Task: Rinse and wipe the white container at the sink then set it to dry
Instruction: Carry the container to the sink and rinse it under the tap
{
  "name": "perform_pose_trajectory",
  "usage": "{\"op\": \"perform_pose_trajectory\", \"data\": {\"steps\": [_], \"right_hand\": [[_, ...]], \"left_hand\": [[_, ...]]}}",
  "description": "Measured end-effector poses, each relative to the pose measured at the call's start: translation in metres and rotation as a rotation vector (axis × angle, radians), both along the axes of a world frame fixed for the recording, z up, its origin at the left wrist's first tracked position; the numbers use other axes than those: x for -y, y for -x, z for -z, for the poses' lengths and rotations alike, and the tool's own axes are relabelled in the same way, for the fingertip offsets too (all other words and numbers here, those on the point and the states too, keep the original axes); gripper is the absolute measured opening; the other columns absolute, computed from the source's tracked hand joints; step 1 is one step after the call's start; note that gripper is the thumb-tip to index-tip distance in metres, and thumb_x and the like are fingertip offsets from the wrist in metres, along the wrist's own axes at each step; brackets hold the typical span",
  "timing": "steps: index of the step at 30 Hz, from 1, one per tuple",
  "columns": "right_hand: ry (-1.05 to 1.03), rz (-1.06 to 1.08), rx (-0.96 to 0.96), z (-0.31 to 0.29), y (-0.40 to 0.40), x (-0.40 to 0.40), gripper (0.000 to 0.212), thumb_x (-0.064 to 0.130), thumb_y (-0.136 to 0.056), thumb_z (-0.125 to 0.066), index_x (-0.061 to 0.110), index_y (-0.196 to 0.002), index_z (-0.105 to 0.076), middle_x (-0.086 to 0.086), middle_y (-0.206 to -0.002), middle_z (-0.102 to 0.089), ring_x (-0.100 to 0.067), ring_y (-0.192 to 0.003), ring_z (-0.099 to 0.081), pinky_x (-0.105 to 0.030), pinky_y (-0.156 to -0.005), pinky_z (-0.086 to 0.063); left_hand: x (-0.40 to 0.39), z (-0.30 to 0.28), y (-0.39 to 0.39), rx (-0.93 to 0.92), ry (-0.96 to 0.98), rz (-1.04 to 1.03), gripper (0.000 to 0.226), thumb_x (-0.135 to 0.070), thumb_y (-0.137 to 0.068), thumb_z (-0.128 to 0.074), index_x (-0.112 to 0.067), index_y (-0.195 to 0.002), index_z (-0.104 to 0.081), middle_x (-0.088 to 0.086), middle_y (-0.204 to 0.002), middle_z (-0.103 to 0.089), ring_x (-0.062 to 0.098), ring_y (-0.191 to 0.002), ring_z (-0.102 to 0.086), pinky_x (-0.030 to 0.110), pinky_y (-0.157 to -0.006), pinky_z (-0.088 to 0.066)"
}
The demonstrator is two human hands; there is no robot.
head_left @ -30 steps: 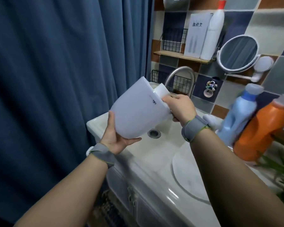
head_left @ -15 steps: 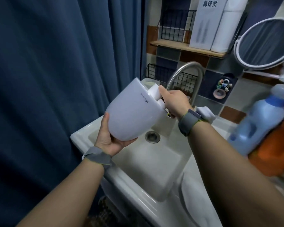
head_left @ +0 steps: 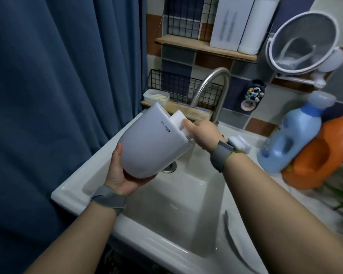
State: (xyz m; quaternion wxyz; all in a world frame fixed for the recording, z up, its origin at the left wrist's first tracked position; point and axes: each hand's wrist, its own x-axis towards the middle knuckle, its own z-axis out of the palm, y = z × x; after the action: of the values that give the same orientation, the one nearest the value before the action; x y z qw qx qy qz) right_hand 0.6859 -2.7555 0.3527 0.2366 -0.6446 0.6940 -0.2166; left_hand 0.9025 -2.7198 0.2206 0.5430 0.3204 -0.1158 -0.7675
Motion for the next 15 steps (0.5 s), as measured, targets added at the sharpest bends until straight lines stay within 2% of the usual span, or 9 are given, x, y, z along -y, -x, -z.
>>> {"op": "perform_pose_trajectory", "data": {"steps": [2,4,6,8,10,12,13,15], "right_hand": [[0.014,-0.024,-0.031,0.004,0.003,0.0,0.049,0.043,-0.098,-0.041,0.008,-0.068,-0.058,-0.012,-0.072,-0.058,-0.031,-0.075,-0.052,-0.033,-0.057,-0.035],[0.045,-0.065,-0.002,0.005,0.007,0.0,0.045,0.044,-0.1,-0.041,0.01,-0.077,-0.059,-0.008,-0.073,-0.059,-0.025,-0.069,-0.051,-0.032,-0.057,-0.032],[0.038,-0.119,0.124,0.004,0.008,0.0,0.039,0.045,-0.099,-0.046,0.012,-0.081,-0.055,-0.002,-0.069,-0.054,-0.018,-0.061,-0.047,-0.029,-0.061,-0.037],[-0.008,-0.172,0.229,-0.003,0.012,0.0,0.032,0.042,-0.098,-0.053,0.013,-0.083,-0.05,-0.002,-0.068,-0.052,-0.018,-0.06,-0.047,-0.031,-0.062,-0.042],[-0.087,-0.206,0.344,-0.016,0.02,0.003,0.02,0.027,-0.096,-0.06,0.013,-0.087,-0.049,-0.004,-0.067,-0.053,-0.016,-0.053,-0.047,-0.025,-0.049,-0.042],[-0.174,-0.226,0.48,-0.028,0.027,0.005,0.009,0.012,-0.092,-0.062,0.009,-0.095,-0.054,-0.006,-0.067,-0.055,-0.007,-0.041,-0.048,-0.018,-0.038,-0.036],[-0.171,-0.211,0.491,-0.031,0.028,0.006,0.012,0.015,-0.091,-0.064,0.009,-0.096,-0.055,-0.006,-0.066,-0.056,-0.005,-0.037,-0.048,-0.016,-0.037,-0.035],[-0.09,-0.155,0.372,-0.032,0.025,0.01,0.035,0.041,-0.084,-0.072,0.012,-0.088,-0.053,-0.003,-0.064,-0.059,-0.007,-0.042,-0.052,-0.02,-0.041,-0.041]], "left_hand": [[0.002,0.003,0.001,-0.001,0.007,0.025,0.059,-0.068,-0.067,-0.073,-0.031,-0.113,-0.076,0.013,-0.127,-0.071,0.045,-0.118,-0.062,0.068,-0.098,-0.046],[0.001,0.005,0.007,-0.016,-0.003,0.043,0.062,-0.07,-0.064,-0.074,-0.03,-0.112,-0.077,0.015,-0.124,-0.072,0.046,-0.113,-0.066,0.067,-0.096,-0.047],[-0.002,0.007,0.014,-0.03,-0.023,0.031,0.069,-0.071,-0.056,-0.079,-0.03,-0.111,-0.078,0.016,-0.119,-0.074,0.047,-0.109,-0.068,0.067,-0.092,-0.049],[-0.002,0.009,0.021,-0.048,-0.054,-0.002,0.078,-0.071,-0.045,-0.083,-0.029,-0.111,-0.077,0.018,-0.116,-0.074,0.05,-0.111,-0.064,0.07,-0.092,-0.048],[-0.001,0.008,0.027,-0.08,-0.057,-0.014,0.081,-0.071,-0.042,-0.083,-0.028,-0.11,-0.078,0.019,-0.116,-0.074,0.05,-0.109,-0.065,0.071,-0.092,-0.047],[-0.001,0.008,0.031,-0.104,-0.042,-0.014,0.079,-0.07,-0.043,-0.083,-0.028,-0.109,-0.078,0.019,-0.116,-0.074,0.051,-0.105,-0.068,0.069,-0.091,-0.048],[-0.001,0.007,0.032,-0.115,-0.029,-0.015,0.078,-0.07,-0.043,-0.083,-0.027,-0.108,-0.079,0.019,-0.116,-0.074,0.051,-0.103,-0.069,0.069,-0.091,-0.049],[0.0,0.007,0.034,-0.124,-0.02,-0.025,0.078,-0.069,-0.042,-0.084,-0.026,-0.107,-0.079,0.019,-0.116,-0.074,0.05,-0.101,-0.069,0.07,-0.092,-0.048]]}}
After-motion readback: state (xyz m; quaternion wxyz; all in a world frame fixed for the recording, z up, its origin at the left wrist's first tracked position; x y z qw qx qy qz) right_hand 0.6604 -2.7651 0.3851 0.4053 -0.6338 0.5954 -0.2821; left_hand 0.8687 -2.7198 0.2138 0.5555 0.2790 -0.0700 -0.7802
